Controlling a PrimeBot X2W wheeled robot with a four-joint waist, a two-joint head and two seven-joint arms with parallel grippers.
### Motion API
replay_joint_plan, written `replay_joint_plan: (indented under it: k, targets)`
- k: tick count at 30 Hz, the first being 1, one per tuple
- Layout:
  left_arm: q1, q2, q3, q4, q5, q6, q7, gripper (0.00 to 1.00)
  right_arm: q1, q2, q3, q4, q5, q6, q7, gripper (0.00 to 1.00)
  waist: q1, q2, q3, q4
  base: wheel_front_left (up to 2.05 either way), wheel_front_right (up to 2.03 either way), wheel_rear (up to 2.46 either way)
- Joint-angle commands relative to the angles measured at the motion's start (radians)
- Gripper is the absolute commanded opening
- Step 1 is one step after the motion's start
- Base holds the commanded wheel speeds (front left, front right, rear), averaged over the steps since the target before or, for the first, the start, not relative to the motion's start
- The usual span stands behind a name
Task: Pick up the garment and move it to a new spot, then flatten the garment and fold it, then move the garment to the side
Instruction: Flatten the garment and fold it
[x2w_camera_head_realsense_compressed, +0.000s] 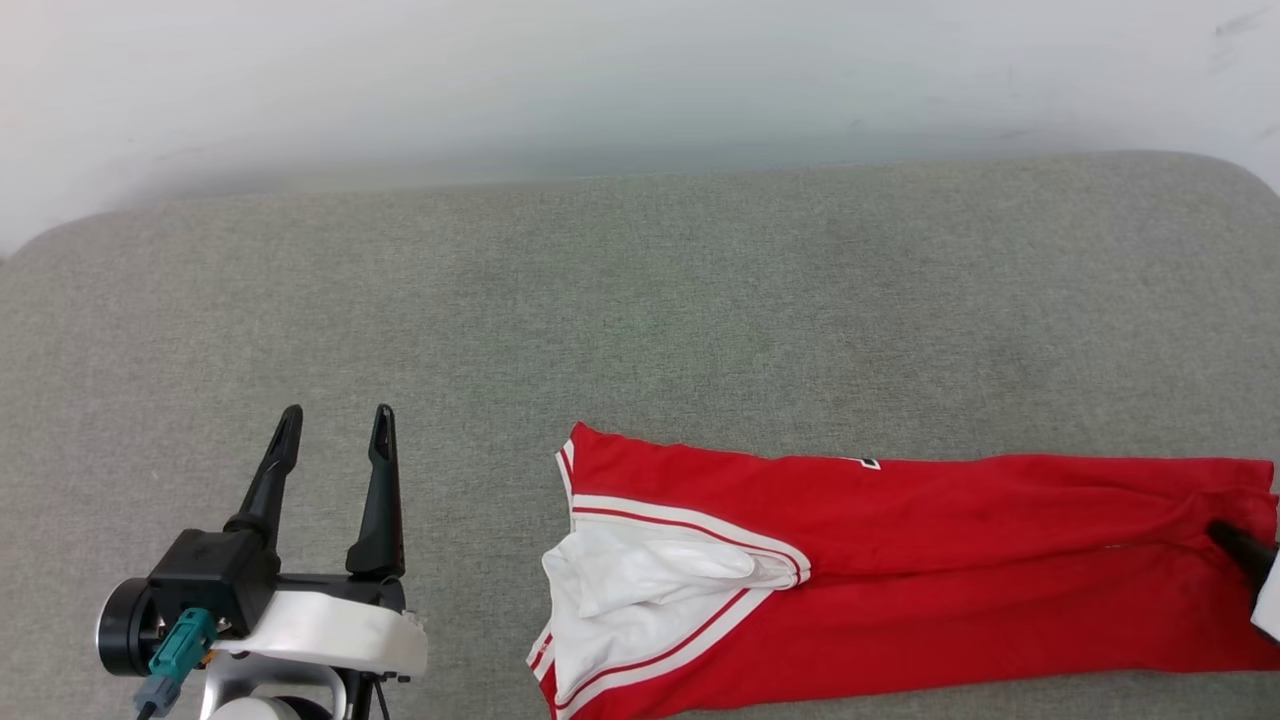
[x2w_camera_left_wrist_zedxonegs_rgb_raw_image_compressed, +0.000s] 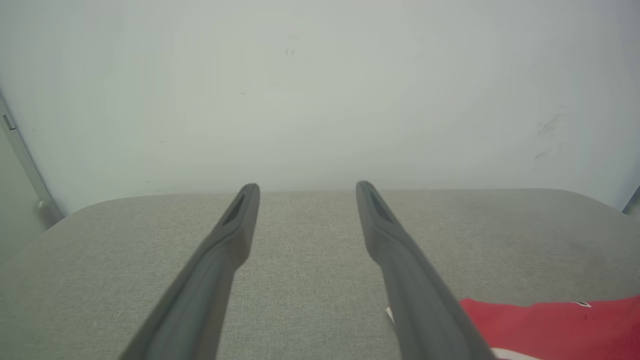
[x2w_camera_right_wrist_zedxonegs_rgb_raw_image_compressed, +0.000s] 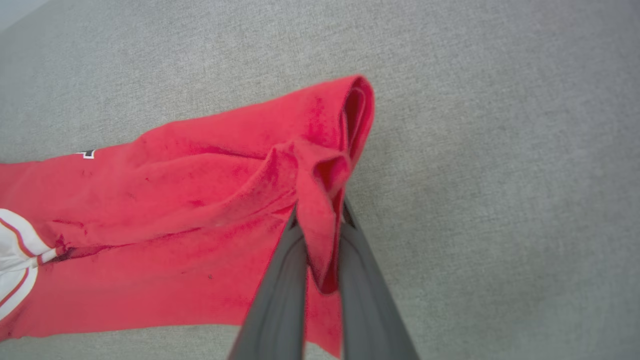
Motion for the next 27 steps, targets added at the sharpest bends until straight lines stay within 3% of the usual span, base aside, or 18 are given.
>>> replay_joint_plan:
  k: [1, 9, 16, 21, 27]
  targets:
    - [0.009, 0.005, 0.002, -0.004, 0.001, 0.001, 0.000, 1.00, 0.003, 0.020, -0.032, -0.016, 0.017, 0.000, 0.026, 0.00, 0.0001, 0.0000, 0.001, -0.007, 0.00, 0.00, 0.00]
    - [-0.009, 0.008, -0.009, -0.010, 0.003, -0.002, 0.008, 1.00, -0.030, 0.220, -0.076, -0.095, 0.313, 0.000, 0.258, 0.00, 0.0001, 0.0000, 0.004, -0.002, 0.00, 0.00, 0.00]
    - [-0.027, 0.001, -0.023, -0.008, 0.005, -0.010, 0.010, 1.00, -0.027, 0.320, -0.063, -0.107, 0.480, 0.000, 0.379, 0.00, 0.0001, 0.0000, 0.012, 0.037, 0.00, 0.00, 0.00]
    - [-0.054, -0.012, -0.040, -0.004, -0.001, -0.028, 0.012, 1.00, -0.049, 0.345, 0.005, -0.059, 0.567, 0.000, 0.379, 0.00, 0.0001, 0.0000, 0.040, 0.093, 0.00, 0.00, 0.00]
    - [-0.088, -0.025, -0.052, 0.013, -0.002, -0.051, 0.002, 1.00, -0.091, 0.346, 0.177, 0.010, 0.684, 0.000, 0.291, 0.00, 0.0001, 0.0000, 0.078, 0.143, 0.00, 0.00, 0.00]
